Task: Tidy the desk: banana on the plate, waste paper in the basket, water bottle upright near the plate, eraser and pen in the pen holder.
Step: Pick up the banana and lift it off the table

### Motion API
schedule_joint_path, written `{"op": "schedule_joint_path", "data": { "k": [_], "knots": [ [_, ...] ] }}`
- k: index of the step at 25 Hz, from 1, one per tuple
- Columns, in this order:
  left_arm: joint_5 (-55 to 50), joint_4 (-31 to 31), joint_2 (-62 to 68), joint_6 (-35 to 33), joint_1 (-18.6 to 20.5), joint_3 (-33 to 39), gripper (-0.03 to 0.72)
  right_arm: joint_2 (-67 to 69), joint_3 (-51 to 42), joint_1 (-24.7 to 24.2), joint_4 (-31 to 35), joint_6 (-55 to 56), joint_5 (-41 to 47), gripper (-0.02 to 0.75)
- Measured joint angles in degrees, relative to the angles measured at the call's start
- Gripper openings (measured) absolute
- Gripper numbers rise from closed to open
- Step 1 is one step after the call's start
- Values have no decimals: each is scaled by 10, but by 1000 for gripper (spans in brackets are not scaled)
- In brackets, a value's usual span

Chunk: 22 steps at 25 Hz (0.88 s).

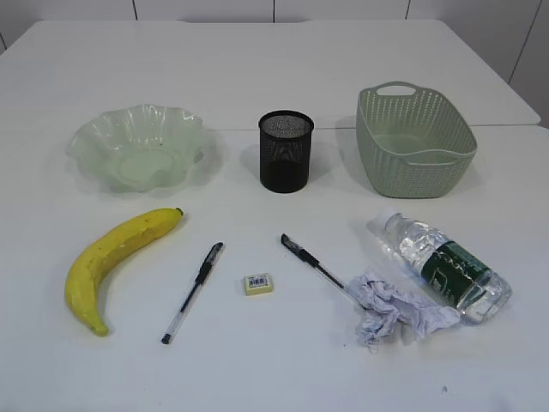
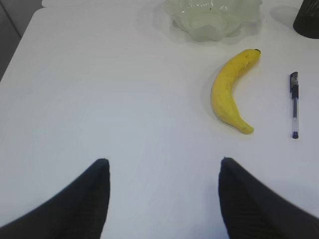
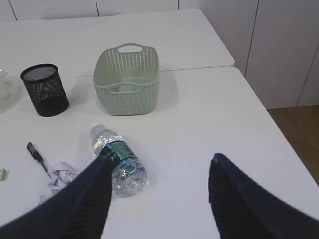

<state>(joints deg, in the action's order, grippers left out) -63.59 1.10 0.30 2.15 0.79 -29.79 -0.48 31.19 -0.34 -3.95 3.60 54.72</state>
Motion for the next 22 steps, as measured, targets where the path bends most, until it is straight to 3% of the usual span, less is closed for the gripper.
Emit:
{"op": "schedule_joint_path", "data": {
  "k": [10,22],
  "knots": [
    [18,-6,17,0,0,-25,477,179,25,0,53,-24,-82,461],
    [40,-6,288,0,-1,-149,475,336,124,0,56,-85,-97,461]
  ]
}}
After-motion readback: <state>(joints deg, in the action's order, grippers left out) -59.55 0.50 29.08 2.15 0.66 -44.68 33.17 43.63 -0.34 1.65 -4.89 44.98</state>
